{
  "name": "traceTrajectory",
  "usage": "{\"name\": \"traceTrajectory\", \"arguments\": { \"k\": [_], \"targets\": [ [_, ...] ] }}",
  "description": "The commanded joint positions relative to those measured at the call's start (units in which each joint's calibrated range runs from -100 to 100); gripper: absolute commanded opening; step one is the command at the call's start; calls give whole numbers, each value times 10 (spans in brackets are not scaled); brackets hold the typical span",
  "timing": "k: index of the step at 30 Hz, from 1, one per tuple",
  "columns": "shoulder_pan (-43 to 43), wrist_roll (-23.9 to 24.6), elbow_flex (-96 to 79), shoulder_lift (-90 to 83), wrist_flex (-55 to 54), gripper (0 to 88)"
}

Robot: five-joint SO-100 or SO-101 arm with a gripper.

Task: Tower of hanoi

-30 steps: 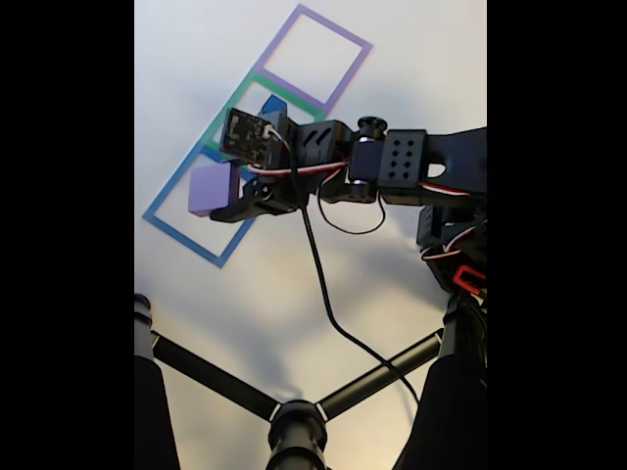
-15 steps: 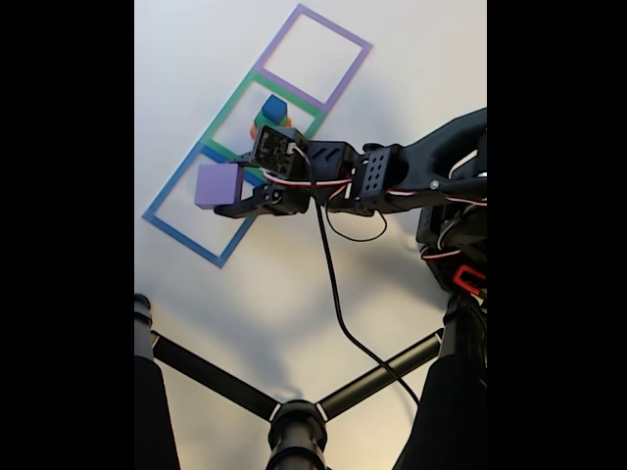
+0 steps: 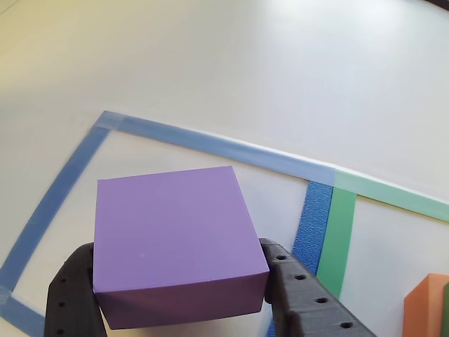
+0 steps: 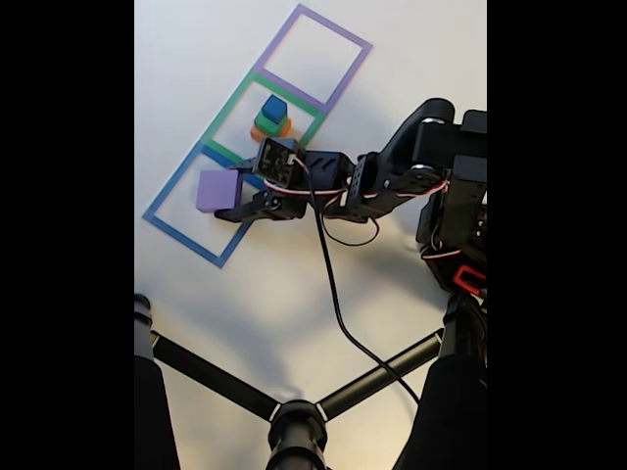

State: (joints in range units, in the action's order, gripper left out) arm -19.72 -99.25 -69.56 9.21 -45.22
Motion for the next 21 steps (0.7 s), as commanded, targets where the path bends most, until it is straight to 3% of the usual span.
{"name": "traceTrajectory", "arguments": {
  "k": [1, 21],
  "targets": [
    [-17, -8, 23, 6, -28, 115],
    [-15, -8, 54, 65, -56, 125]
  ]
}}
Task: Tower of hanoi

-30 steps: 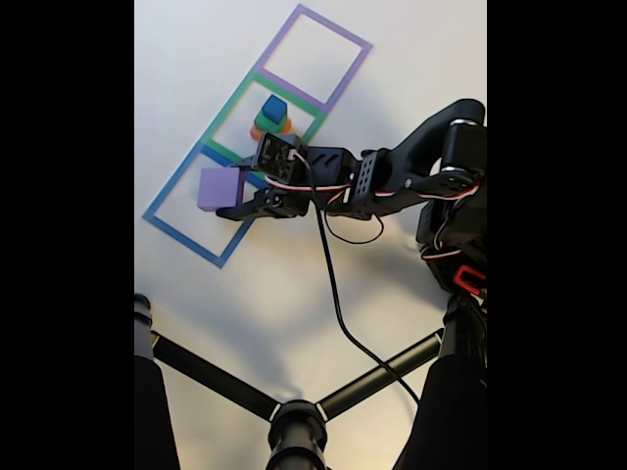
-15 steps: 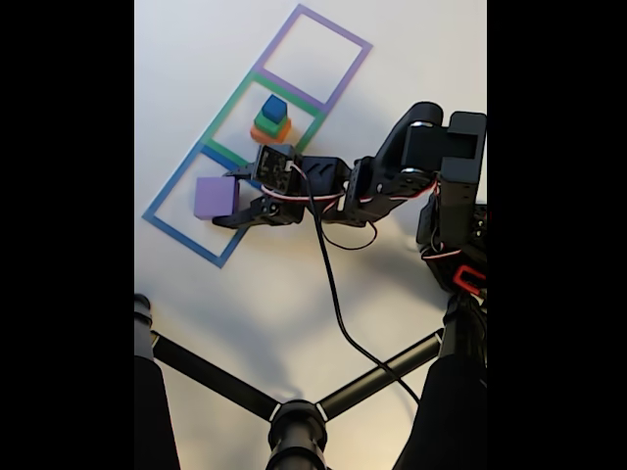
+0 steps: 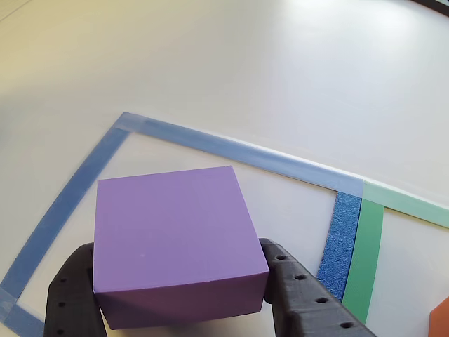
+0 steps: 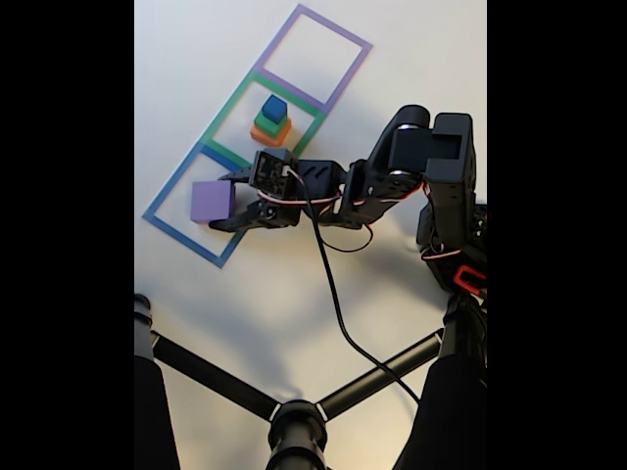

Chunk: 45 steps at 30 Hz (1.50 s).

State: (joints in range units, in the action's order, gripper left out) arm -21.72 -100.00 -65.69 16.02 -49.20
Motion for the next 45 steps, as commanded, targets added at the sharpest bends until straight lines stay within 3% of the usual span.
{"name": "traceTrajectory", "arguments": {
  "k": [1, 21, 30, 40, 42, 45],
  "targets": [
    [5, 0, 15, -2, -17, 131],
    [16, 0, 13, 9, -20, 312],
    [3, 0, 24, -20, -13, 328],
    [-24, 0, 56, -144, 110, 301],
    [-30, 0, 57, -173, 137, 261],
    [-37, 0, 56, -235, 203, 134]
  ]
}}
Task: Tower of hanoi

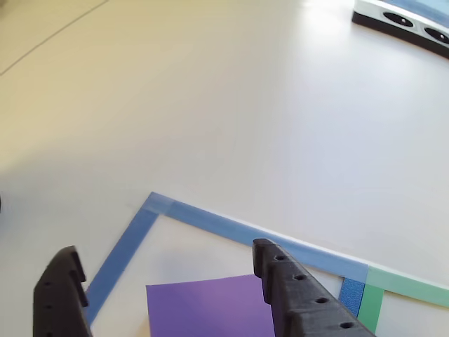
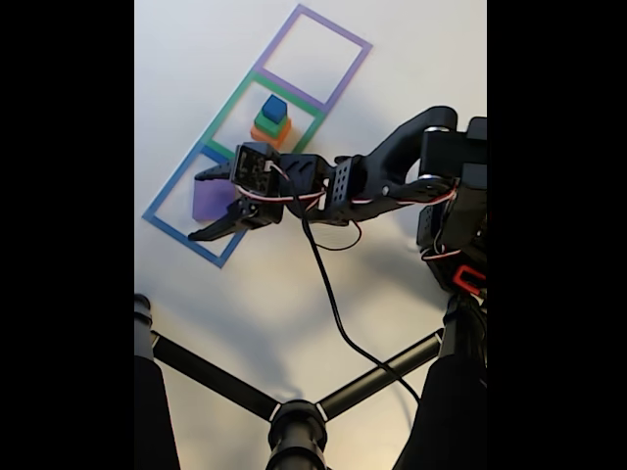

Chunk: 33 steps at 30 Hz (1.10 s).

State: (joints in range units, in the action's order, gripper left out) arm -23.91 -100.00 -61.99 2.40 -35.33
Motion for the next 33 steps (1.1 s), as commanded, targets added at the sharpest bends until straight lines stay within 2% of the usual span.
{"name": "traceTrajectory", "arguments": {
  "k": [1, 7, 14, 21, 26, 33],
  "targets": [
    [-17, 0, 19, -121, 91, 116],
    [-20, 0, 45, -306, 345, 1],
    [40, 0, 182, -461, 733, 0],
    [140, 0, 441, -473, 1072, 0],
    [225, 0, 577, -476, 1236, 0],
    [297, 0, 660, -477, 1336, 4]
  ]
}}
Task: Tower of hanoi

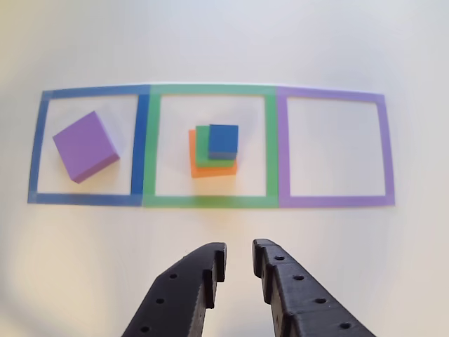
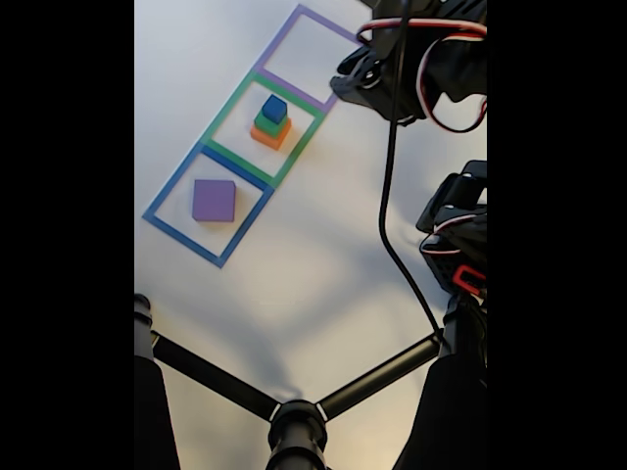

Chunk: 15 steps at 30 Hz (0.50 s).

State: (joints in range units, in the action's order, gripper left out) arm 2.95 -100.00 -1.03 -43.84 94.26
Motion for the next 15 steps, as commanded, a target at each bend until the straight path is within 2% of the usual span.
{"name": "traceTrajectory", "arguments": {
  "k": [1, 5, 10, 15],
  "targets": [
    [33, 0, 55, -16, 47, 11],
    [48, 0, 45, -26, 54, 165],
    [58, 0, -22, -39, 14, 203],
    [78, 0, -149, -83, -75, 275]
  ]
}}
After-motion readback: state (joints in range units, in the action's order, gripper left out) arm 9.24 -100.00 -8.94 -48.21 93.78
